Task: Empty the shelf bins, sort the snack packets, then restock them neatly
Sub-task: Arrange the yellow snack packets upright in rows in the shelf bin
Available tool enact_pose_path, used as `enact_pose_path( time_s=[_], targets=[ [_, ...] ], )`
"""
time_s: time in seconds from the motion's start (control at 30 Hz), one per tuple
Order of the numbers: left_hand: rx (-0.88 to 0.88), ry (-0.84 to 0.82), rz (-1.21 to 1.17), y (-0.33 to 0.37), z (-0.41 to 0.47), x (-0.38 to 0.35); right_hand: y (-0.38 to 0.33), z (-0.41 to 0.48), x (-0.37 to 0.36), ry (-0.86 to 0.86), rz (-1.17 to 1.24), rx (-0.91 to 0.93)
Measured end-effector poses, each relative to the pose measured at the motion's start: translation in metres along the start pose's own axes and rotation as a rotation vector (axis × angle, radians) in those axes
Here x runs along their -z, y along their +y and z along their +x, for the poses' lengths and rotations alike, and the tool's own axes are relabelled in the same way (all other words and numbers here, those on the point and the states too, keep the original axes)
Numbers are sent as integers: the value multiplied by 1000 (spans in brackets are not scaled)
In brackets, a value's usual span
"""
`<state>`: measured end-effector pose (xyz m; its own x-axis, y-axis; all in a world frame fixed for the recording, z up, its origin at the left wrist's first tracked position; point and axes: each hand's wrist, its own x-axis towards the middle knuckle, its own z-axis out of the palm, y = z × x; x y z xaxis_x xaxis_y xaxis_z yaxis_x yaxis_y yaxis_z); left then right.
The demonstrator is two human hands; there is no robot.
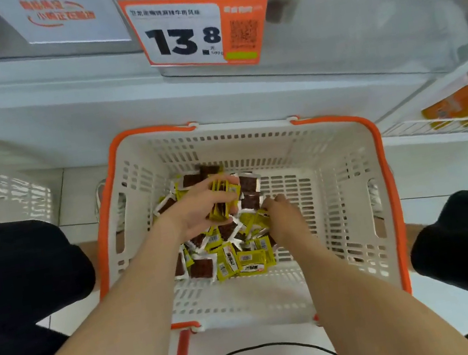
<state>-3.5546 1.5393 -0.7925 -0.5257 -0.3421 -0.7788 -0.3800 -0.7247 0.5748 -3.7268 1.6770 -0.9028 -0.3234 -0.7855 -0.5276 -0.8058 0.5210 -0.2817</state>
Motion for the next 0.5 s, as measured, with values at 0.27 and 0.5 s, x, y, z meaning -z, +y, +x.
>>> enact_pose_path(
  time_s=[0.27, 0.5],
  targets=[
    [40, 148, 79, -17, 5, 1, 2, 0, 45, -186, 405, -76],
    [77, 170, 149, -20, 0, -4, -10, -32, 33, -342, 467, -17]
  ],
)
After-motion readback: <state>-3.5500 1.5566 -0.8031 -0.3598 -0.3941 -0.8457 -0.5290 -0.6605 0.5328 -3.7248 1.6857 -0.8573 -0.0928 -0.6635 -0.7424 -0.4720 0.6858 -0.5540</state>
